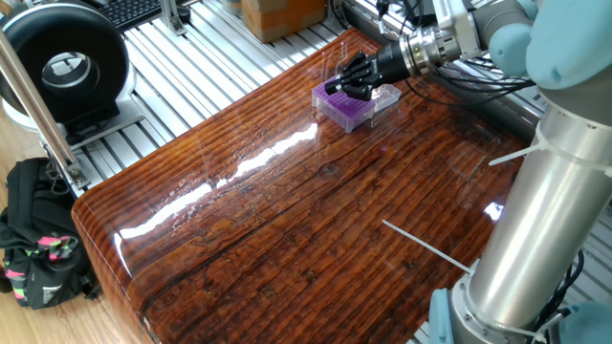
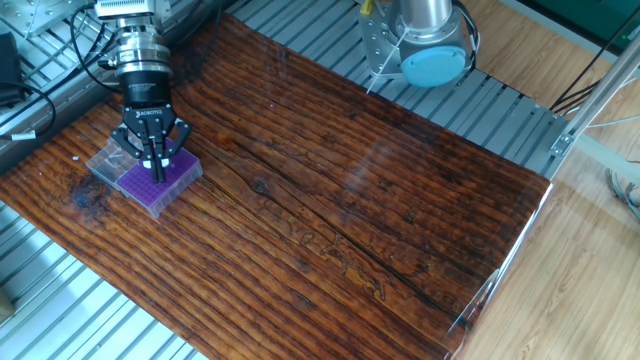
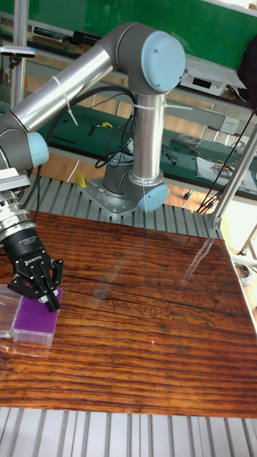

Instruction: Insert a small pipette tip into the holder for small pipette tips

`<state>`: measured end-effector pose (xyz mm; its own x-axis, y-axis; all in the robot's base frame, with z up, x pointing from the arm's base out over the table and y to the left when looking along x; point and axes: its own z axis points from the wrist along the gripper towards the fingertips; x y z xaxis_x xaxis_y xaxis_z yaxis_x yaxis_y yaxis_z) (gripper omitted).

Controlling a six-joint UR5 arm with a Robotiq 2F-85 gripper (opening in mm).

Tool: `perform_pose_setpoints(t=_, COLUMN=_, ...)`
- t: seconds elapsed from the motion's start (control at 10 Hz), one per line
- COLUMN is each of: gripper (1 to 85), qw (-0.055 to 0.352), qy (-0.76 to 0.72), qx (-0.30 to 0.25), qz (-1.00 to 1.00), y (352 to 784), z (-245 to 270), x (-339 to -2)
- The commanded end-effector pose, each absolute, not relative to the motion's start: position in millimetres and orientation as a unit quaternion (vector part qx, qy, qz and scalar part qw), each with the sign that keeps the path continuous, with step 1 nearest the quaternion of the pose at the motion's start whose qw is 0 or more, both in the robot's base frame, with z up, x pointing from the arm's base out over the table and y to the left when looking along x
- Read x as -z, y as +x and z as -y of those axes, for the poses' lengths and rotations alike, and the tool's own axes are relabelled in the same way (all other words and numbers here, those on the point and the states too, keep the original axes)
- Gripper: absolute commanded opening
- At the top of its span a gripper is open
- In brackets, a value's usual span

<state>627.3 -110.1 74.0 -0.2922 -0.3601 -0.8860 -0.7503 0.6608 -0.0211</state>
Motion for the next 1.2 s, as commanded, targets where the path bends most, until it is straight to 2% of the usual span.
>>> perform_pose_setpoints(t=0.0, gripper=1.0, qw=0.481, qy=-0.354, qx=-0.204, qz=-0.776, y=630.1, z=114.0, x=-78.2)
perform_pose_setpoints(t=1.1, gripper=1.0, qw=0.481, qy=-0.357, qx=-0.206, qz=-0.774, y=631.3, z=114.8, x=-76.3)
